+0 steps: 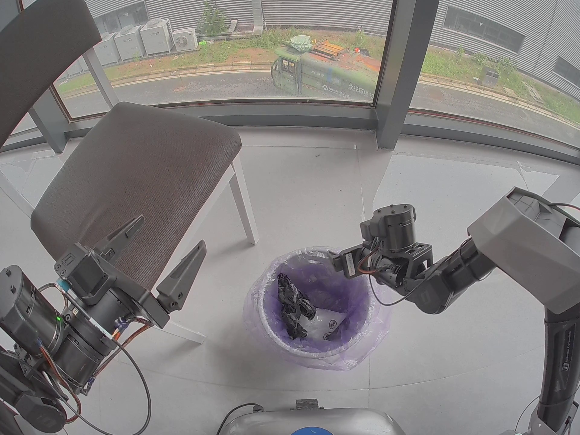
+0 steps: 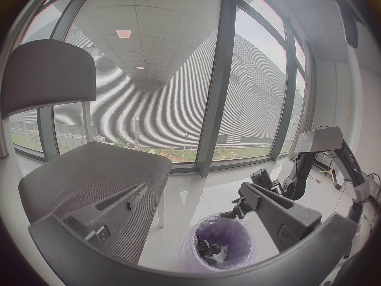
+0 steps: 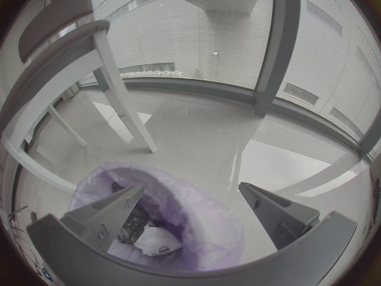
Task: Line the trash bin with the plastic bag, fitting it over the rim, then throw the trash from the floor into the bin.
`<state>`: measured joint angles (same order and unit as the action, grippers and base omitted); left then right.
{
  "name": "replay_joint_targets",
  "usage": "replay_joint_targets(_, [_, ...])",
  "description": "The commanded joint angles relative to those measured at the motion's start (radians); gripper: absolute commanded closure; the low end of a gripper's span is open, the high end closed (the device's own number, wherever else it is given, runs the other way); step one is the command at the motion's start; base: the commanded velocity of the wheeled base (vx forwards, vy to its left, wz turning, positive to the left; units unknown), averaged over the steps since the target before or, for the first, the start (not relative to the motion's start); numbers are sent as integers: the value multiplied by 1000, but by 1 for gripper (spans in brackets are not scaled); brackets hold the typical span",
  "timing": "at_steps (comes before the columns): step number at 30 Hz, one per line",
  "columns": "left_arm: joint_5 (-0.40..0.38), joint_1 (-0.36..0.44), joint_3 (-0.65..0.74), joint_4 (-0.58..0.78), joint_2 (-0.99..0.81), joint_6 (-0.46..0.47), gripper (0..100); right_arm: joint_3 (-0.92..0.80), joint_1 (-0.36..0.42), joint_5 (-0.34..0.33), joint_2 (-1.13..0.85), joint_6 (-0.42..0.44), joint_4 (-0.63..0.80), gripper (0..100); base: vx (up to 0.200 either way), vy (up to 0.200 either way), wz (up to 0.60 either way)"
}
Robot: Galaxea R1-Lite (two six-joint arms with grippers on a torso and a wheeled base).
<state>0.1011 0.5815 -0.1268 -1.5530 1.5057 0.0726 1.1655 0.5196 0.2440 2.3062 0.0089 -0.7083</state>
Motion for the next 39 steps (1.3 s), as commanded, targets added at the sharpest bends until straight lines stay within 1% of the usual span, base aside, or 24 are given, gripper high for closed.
replay_joint_targets(1, [0,-3,1,-18,7,-2,0,-3,-44,1,-39,0,-3,0,0,0,0])
replay_joint_targets(7, [0,-2,3,-18,11,-2,0,-49,-67,1,-42,23,-13,0,0,0,0])
replay_joint_targets(9, [0,-2,3,-18,13,-2,0,-75,-62,1,-53,77,-11,0,0,0,0])
replay_joint_targets(10, [0,-2,3,-18,13,-2,0,-75,-62,1,-53,77,-11,0,0,0,0])
replay_joint_targets(11, [0,-2,3,-18,11,-2,0,-89,-56,0,-63,135,-3,0,0,0,0])
replay_joint_targets(12, [0,-2,3,-18,11,-2,0,-92,-56,1,-65,157,-2,0,0,0,0])
replay_joint_targets(17, [0,-2,1,-18,7,-2,0,-110,-56,3,-62,206,-2,0,0,0,0])
replay_joint_targets(19, [0,-2,3,-18,4,-2,0,-116,-44,12,-56,286,12,0,0,0,0])
replay_joint_targets(21, [0,0,1,-18,2,-2,0,-104,-27,43,-53,379,53,0,0,0,0])
replay_joint_targets(22, [0,0,1,-18,2,-2,0,-102,-26,47,-51,395,62,0,0,0,0])
replay_joint_targets(23, [0,1,1,-18,1,-2,0,-78,-26,64,-50,480,116,0,0,0,0])
replay_joint_targets(24, [0,1,3,-18,1,0,0,-61,-26,64,-48,539,145,0,0,0,0])
replay_joint_targets(25, [0,1,3,-18,1,-2,0,-56,-26,64,-48,562,155,0,0,0,0])
replay_joint_targets(27, [0,4,3,-18,1,0,0,-32,-27,64,-45,669,193,0,0,0,0])
replay_joint_targets(29, [0,6,3,-18,1,0,0,-9,-27,64,-34,717,217,0,0,0,0])
replay_joint_targets(33, [0,8,4,-18,2,0,0,45,-30,66,2,747,237,0,0,0,0])
replay_joint_targets(39, [0,6,4,-18,1,-2,0,98,-19,78,45,744,248,0,0,0,0])
